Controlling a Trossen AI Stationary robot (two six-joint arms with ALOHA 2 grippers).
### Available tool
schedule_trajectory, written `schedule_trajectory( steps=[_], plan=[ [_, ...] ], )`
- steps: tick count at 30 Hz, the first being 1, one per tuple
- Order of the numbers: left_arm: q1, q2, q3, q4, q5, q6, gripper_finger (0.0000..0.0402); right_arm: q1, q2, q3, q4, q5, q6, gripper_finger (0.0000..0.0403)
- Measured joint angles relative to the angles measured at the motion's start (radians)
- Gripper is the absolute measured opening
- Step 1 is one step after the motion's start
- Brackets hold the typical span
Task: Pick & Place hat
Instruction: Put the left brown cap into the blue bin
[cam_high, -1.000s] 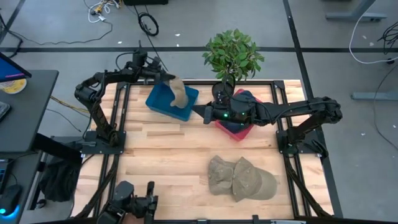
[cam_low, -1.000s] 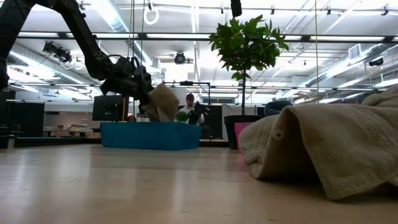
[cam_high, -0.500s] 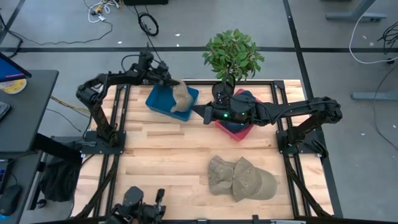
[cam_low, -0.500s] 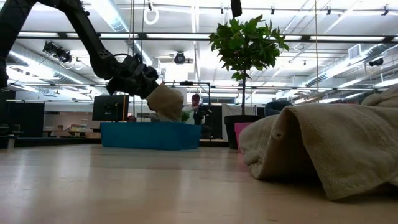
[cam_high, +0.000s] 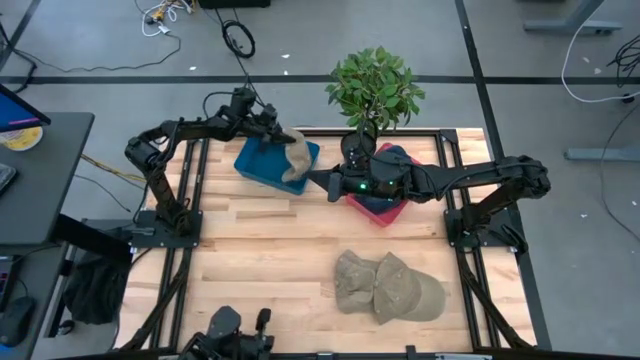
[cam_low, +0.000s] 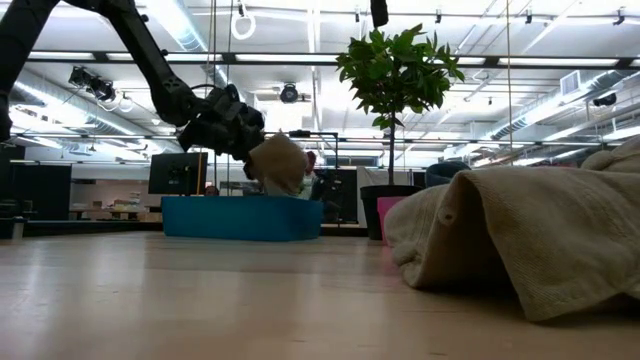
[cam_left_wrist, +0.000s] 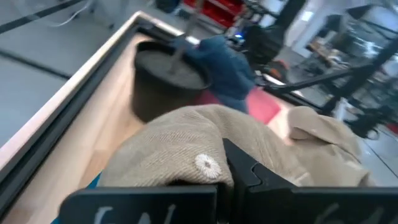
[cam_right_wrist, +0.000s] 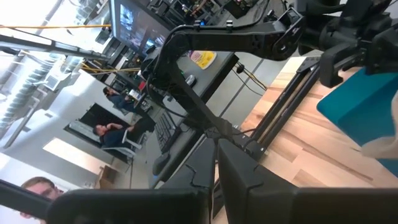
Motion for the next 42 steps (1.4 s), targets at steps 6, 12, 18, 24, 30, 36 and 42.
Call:
schedule_trajectory(
  steps=[6, 12, 18, 24, 30, 36, 42],
  plan=[
    [0.003, 0.0, 0.0, -0.029, -0.021, -0.016, 0.0003, 0.0, 0.0, 0.0, 0.0, 0.0, 0.0, 0.0025],
    [0.0, 0.0, 0.0, -0.029, -0.042, -0.11, 0.0003, 0.0, 0.0, 0.0, 0.0, -0.001, 0.0, 0.0025],
    [0.001, 0.0, 0.0, -0.029, -0.048, -0.172, 0.0003, 0.0, 0.0, 0.0, 0.0, -0.001, -0.003, 0.0025],
    [0.002, 0.0, 0.0, -0.03, -0.05, -0.172, 0.0015, 0.0, 0.0, 0.0, -0.001, -0.001, -0.013, 0.0025],
    [0.004, 0.0, 0.0, -0.054, -0.052, -0.156, 0.0079, 0.0, 0.0, 0.0, -0.002, -0.001, -0.025, 0.0025],
    [0.021, 0.0, 0.0, -0.058, -0.061, -0.192, 0.0169, 0.0, 0.0, 0.0, -0.013, -0.002, -0.026, 0.0025],
    [0.074, 0.0, 0.0, -0.06, -0.052, -0.385, 0.0236, 0.0, 0.0, 0.0, -0.031, -0.007, -0.031, 0.0025]
  ],
)
